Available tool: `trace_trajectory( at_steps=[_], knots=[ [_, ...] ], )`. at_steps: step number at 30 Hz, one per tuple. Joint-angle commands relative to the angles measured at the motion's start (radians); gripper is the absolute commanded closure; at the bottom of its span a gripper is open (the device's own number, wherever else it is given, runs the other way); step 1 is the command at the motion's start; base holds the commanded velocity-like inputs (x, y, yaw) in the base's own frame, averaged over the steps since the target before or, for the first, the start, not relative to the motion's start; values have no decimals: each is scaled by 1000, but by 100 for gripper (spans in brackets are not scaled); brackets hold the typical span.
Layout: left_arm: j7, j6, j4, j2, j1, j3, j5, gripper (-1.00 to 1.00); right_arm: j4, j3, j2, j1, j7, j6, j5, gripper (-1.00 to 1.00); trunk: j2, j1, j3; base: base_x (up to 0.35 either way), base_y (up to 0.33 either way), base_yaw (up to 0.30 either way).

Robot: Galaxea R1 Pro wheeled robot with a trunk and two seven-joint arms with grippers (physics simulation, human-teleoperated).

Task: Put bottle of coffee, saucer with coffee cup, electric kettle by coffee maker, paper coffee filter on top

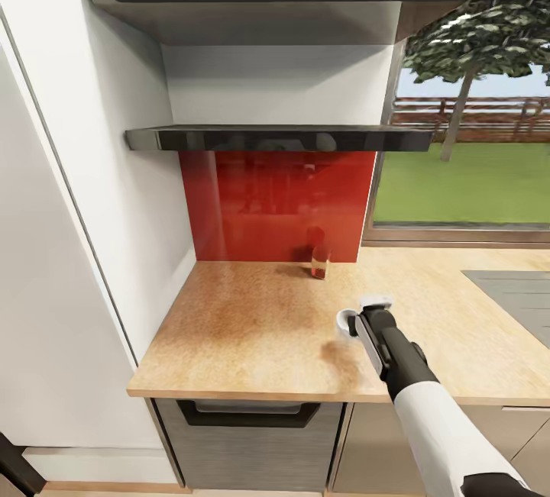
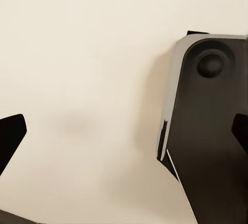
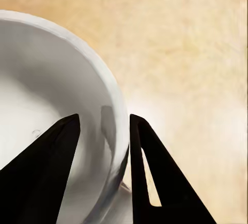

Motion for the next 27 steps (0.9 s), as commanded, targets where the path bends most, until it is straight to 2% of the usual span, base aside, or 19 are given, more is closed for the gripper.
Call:
trace_trajectory(
  at_steps=[1,7,14,27],
  knots=[
    [3,-5,-8,-6,0,7,-10,-100,-70,-1,-5,-1,-3,5,11,100,-2,1,-2,0,0,0],
    [4,-6,-14,-19,-7,6,-11,-100,-127,-1,-32,-1,-5,4,14,100,-2,1,-2,0,0,0],
    [5,-9,-16,-40,-11,5,-10,-100,-185,-1,-34,-1,-5,5,14,100,-2,1,-2,0,-151,-5],
    [8,-4,-14,-47,-10,7,-12,-100,-207,-8,-34,-1,-6,9,14,100,-2,1,-2,0,-267,-245]
  ],
)
